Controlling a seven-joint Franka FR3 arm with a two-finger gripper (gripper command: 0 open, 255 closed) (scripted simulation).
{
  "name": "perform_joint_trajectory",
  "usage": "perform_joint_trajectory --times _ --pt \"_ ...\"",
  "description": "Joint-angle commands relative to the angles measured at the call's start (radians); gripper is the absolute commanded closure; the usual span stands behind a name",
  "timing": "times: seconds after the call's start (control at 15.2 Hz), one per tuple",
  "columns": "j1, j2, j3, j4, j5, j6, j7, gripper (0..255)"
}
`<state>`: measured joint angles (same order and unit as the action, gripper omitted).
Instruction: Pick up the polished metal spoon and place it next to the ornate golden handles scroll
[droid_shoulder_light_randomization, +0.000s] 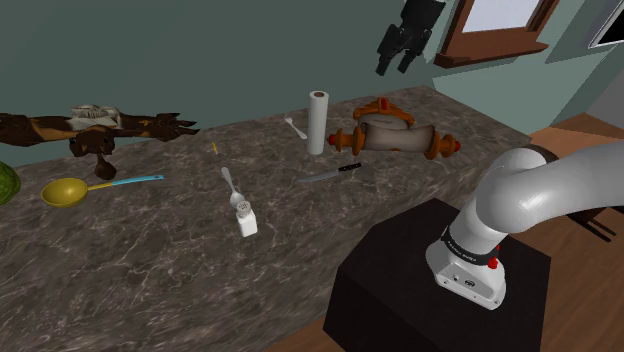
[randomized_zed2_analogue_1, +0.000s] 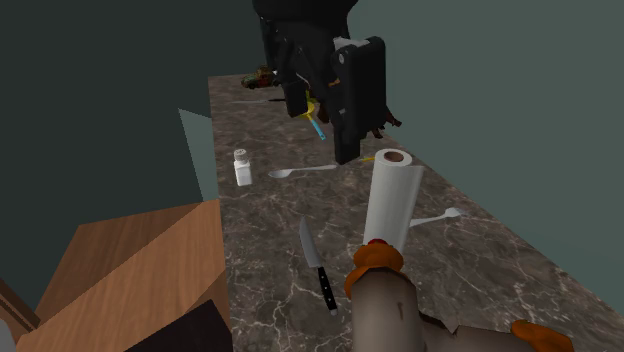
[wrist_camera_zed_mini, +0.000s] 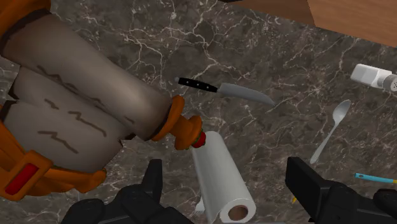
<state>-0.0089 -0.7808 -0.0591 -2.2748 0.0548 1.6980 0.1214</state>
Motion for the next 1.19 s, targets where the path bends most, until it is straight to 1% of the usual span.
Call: perform_joint_trajectory --times 0.0,0.53,0.79,1.12 --pt "0.000 0.000 0.000 0.000 0.000 0.000 0.000 0" --pt "0.035 0.198 0.112 0.011 0.071 0.137 0.142 0" --pt "0.050 0.317 0.163 0.044 0.096 0.199 0.210 0" --pt "0.068 0.480 0.221 0.113 0.112 0.267 0.294 0"
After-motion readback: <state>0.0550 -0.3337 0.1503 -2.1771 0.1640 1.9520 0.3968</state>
